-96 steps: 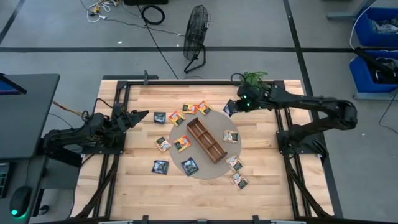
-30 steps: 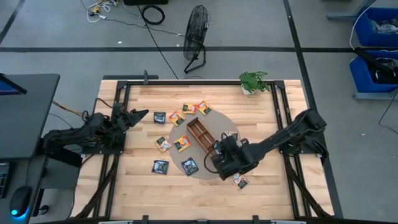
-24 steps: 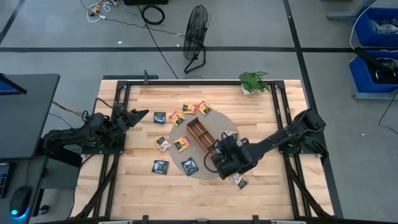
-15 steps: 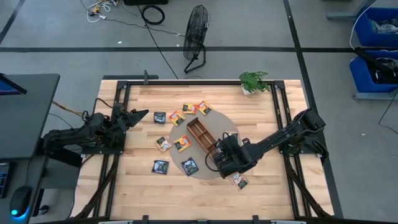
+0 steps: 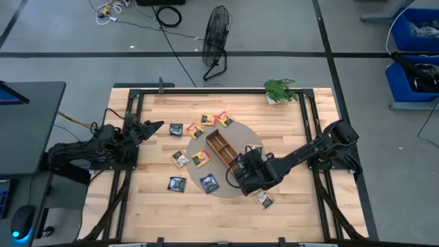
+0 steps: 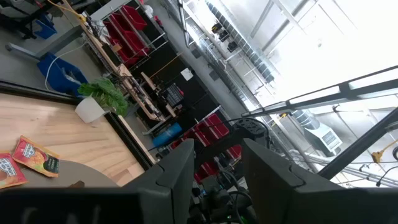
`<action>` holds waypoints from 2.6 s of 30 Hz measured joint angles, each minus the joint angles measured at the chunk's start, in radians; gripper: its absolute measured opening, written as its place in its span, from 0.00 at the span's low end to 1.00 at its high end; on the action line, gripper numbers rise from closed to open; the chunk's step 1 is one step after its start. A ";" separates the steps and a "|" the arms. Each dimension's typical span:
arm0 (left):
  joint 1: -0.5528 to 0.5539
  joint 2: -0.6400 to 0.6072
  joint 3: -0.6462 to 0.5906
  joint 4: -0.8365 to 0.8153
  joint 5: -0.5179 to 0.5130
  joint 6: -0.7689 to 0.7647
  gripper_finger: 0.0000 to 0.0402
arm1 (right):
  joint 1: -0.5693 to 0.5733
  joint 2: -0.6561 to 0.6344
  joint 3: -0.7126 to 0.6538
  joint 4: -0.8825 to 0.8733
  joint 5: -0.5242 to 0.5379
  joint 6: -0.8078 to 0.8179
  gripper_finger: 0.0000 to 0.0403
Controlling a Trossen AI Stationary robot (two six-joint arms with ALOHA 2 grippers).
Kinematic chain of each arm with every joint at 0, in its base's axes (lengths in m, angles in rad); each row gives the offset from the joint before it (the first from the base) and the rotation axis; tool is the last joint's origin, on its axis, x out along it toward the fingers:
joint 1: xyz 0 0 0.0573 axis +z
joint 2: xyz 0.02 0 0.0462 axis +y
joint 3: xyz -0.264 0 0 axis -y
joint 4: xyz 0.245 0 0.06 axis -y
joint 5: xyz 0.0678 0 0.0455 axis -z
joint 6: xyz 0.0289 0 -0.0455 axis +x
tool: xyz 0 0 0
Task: Pick & Place Tea
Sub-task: Put the purple tea bag into the right section of the wooden organizer
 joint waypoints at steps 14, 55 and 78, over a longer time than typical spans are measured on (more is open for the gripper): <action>0.000 0.000 0.000 0.000 0.000 0.000 0.35 | -0.013 0.000 0.000 -0.012 -0.008 -0.012 0.11; -0.009 0.000 0.000 -0.006 0.322 -0.050 0.35 | -0.074 -0.174 -0.001 0.440 -0.280 -0.557 0.39; -0.219 0.549 0.285 -0.478 0.434 0.196 0.35 | -0.078 -0.172 0.000 0.349 -0.300 -0.561 0.39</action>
